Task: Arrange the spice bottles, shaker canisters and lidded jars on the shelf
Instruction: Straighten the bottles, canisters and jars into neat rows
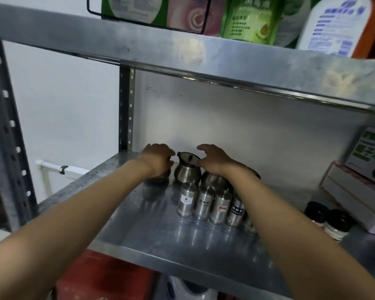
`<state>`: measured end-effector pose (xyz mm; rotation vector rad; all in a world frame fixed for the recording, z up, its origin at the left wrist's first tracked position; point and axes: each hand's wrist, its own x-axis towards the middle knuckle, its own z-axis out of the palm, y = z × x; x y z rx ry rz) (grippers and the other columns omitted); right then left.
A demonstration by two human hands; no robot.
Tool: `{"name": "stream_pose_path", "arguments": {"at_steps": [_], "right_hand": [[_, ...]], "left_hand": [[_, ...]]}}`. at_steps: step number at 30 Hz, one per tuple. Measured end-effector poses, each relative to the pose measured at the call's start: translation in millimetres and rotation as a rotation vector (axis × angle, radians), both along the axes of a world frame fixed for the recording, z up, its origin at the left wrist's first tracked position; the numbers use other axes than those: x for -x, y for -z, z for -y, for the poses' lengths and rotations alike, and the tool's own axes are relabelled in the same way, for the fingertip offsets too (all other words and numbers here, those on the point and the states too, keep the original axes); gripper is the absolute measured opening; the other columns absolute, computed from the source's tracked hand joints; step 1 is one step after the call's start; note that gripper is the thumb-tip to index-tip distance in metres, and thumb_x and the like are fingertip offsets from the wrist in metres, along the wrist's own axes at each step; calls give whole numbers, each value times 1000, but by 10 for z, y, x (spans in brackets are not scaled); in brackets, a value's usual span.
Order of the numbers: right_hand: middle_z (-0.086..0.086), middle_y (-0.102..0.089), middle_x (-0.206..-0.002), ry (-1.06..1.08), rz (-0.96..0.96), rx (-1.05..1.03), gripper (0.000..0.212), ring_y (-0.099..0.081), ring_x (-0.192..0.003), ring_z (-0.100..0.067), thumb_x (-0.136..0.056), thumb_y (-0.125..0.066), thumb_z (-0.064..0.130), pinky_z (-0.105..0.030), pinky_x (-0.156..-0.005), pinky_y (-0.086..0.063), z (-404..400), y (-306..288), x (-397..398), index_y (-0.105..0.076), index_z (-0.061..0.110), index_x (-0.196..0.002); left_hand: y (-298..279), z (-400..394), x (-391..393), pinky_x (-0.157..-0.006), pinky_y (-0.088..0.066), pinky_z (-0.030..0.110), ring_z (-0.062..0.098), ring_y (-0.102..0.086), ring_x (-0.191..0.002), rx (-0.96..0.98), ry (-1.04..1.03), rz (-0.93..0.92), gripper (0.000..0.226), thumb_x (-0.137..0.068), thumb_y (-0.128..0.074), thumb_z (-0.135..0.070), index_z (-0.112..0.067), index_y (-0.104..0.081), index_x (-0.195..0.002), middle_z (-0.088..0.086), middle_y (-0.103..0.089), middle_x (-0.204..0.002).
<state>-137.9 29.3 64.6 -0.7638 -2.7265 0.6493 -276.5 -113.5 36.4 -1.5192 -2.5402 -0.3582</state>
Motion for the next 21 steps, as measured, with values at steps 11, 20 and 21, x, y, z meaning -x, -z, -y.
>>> {"name": "stream_pose_path", "arguments": {"at_steps": [11,20,21], "right_hand": [[-8,-66,-116,-128,82,-73,34,-61,-107,-25,-83,-64,10,-29,-83,-47,-7,-3,176,-68,13,-116],[-7,-62,-124,-121,35,-62,45,-57,-113,-23,-83,-66,10,-24,-83,-41,-103,48,216,-61,15,-127],[-7,-62,-123,-118,37,-57,45,-57,-113,-23,-83,-66,11,-24,-83,-41,-98,52,215,-60,15,-127]], "left_hand": [[145,96,226,-91,-48,44,32,-59,-107,-96,74,21,21,-84,-57,-5,-9,-62,-104,11,-62,-115],[55,-40,224,-97,-45,39,28,-55,-115,-89,75,94,27,-93,-53,-19,-21,-64,-118,6,-60,-126],[51,-41,219,-97,-45,40,29,-54,-116,-85,71,96,28,-93,-52,-20,-21,-63,-119,6,-59,-127]]}}
